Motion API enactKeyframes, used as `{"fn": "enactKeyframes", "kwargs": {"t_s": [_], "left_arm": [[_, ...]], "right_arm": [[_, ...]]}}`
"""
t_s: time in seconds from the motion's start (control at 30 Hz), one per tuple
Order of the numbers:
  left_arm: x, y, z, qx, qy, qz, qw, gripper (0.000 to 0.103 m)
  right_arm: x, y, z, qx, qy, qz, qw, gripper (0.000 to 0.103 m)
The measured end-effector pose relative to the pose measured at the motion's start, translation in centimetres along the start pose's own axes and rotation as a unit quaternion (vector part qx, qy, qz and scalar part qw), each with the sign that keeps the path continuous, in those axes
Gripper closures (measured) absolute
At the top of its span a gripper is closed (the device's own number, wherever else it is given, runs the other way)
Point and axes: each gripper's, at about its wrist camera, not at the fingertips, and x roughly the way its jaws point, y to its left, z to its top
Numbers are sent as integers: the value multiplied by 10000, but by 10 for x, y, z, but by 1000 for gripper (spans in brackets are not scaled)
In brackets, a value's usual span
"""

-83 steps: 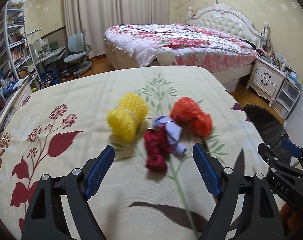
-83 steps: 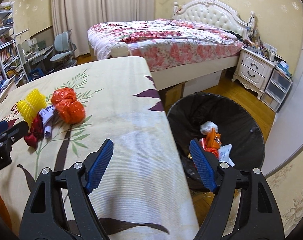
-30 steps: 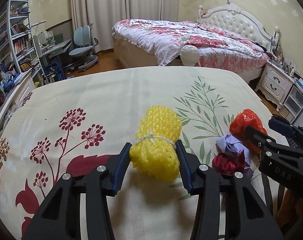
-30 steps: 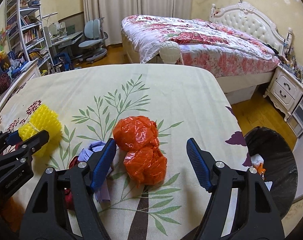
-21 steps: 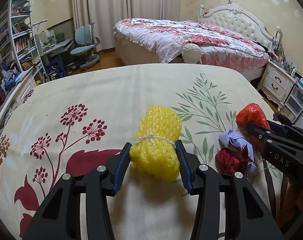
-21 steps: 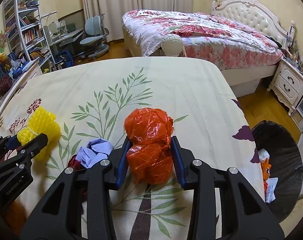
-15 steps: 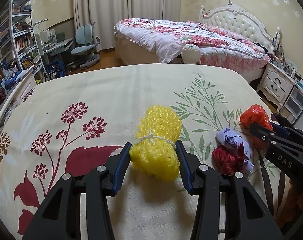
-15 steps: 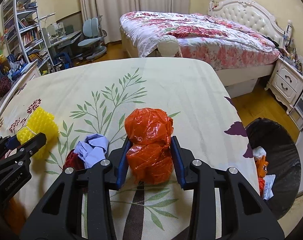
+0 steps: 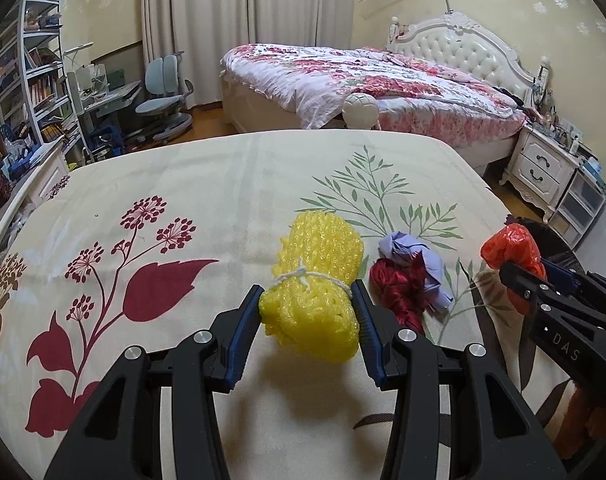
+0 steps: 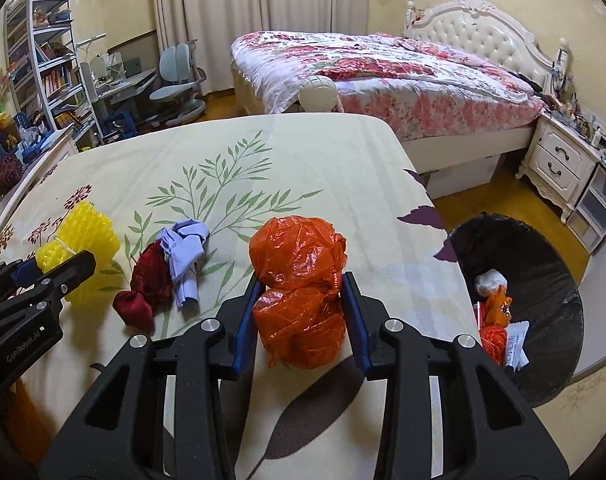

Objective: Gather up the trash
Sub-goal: 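Carry the yellow foam net and orange bag over the black bin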

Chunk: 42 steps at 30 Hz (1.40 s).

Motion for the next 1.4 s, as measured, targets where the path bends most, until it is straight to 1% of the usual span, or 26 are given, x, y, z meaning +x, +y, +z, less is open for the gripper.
{"fn": "enactKeyframes", "kwargs": {"t_s": [0.43, 0.67, 1.1, 1.4], "left_arm": [[-31, -31, -15, 127, -149, -148, 9997, 56], [-43, -55, -18, 311, -250, -333, 9987, 56], [-45, -106, -28, 700, -238, -655, 9951, 57], [-44, -143, -25, 947, -293, -899, 9910, 56]], "right_arm": [[-33, -16, -27, 114, -84, -10, 9999, 65], [-46, -30, -37, 223, -150, -101, 9996, 65], [-66, -73, -49, 598, -304, -419, 9969, 65], [-73, -105, -53, 851, -402, -735, 9928, 65]]}}
